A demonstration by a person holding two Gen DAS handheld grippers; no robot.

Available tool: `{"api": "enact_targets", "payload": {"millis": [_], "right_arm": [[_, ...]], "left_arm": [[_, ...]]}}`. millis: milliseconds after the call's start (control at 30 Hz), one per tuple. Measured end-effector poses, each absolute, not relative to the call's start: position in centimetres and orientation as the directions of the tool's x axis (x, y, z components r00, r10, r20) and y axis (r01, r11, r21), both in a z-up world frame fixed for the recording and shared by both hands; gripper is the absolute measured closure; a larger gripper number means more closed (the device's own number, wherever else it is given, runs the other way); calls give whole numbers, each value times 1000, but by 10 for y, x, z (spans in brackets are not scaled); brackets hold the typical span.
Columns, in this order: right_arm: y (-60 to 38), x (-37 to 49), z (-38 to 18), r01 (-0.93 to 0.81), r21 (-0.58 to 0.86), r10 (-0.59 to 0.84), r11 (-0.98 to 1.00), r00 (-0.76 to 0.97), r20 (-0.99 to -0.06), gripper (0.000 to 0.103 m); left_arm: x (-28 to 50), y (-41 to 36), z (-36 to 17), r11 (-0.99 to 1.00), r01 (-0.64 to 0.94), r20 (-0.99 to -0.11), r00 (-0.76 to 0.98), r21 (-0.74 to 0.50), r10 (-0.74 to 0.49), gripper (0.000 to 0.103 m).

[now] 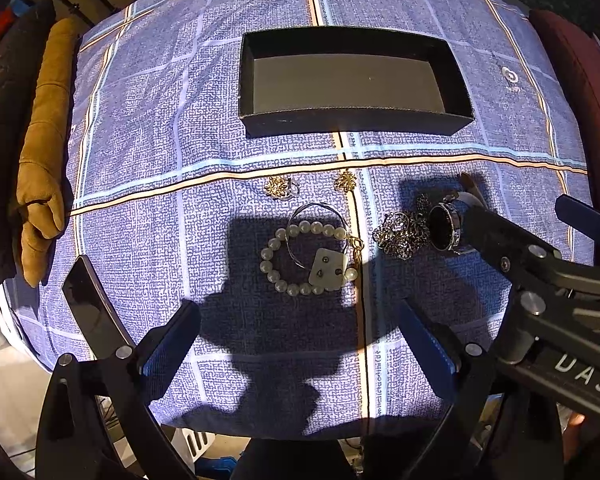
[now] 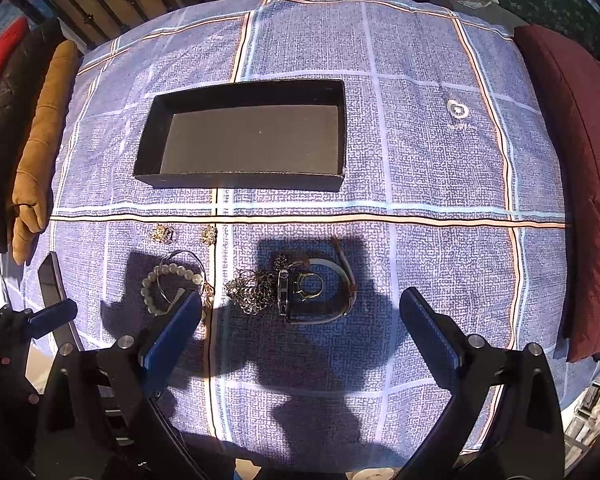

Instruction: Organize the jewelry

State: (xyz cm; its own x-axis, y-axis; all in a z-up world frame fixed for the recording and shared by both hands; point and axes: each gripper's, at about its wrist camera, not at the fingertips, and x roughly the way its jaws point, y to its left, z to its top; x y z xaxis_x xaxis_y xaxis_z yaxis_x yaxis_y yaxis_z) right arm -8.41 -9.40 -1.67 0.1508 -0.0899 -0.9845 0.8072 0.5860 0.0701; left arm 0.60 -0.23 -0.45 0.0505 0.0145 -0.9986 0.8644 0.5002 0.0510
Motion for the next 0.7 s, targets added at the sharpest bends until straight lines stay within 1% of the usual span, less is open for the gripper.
{"api": "enact_targets", "payload": {"millis": [700], "right_arm": [[-94, -85, -20, 806, 76, -78, 587, 150, -986, 5]], "left_arm": [[4, -3, -7, 505, 862, -999, 44, 49, 21, 7]]}}
